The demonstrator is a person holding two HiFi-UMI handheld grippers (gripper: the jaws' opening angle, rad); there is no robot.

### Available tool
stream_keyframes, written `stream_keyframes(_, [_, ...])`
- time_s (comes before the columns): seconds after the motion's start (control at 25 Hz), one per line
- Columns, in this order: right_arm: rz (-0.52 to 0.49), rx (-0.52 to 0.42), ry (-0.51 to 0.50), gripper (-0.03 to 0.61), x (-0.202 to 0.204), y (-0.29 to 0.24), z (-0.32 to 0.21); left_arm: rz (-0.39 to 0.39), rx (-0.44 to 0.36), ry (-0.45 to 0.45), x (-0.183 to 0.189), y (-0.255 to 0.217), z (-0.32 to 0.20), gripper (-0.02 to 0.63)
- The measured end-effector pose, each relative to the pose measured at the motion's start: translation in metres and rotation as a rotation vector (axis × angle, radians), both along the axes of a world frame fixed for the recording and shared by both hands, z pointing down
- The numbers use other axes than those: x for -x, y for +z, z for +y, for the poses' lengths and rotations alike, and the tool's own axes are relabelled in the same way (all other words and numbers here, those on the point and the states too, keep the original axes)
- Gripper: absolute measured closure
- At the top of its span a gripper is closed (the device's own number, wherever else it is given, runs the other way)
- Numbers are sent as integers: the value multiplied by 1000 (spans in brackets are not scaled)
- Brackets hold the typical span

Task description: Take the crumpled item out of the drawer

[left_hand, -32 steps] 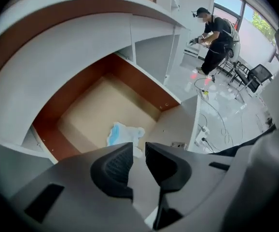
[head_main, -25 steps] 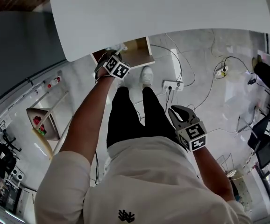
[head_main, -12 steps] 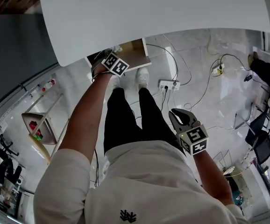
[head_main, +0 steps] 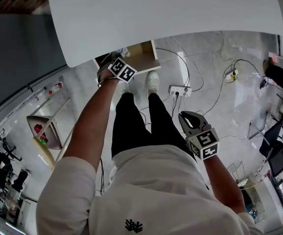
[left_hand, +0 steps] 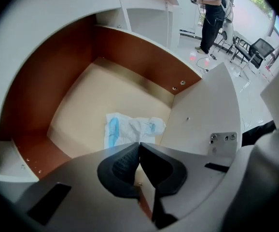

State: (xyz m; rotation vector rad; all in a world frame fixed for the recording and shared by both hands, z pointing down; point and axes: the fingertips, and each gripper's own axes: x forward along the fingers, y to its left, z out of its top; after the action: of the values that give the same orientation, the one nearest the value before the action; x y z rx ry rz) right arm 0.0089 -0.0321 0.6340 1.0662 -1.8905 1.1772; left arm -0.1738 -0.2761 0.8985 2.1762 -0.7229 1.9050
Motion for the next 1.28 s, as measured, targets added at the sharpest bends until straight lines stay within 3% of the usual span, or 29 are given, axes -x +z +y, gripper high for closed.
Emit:
stream_keyframes(0.36, [-13, -74, -29, 528, -6, -17, -6, 38, -17, 2, -1, -54, 19, 591])
stream_keyframes(0.8, [-45, -183, -86, 534, -16, -59, -7, 99, -27, 58, -13, -166, 80, 591])
stream_keyframes(1.28, [-83, -271, -229, 545, -15, -96, -6, 274, 13, 5, -38, -301, 162, 591])
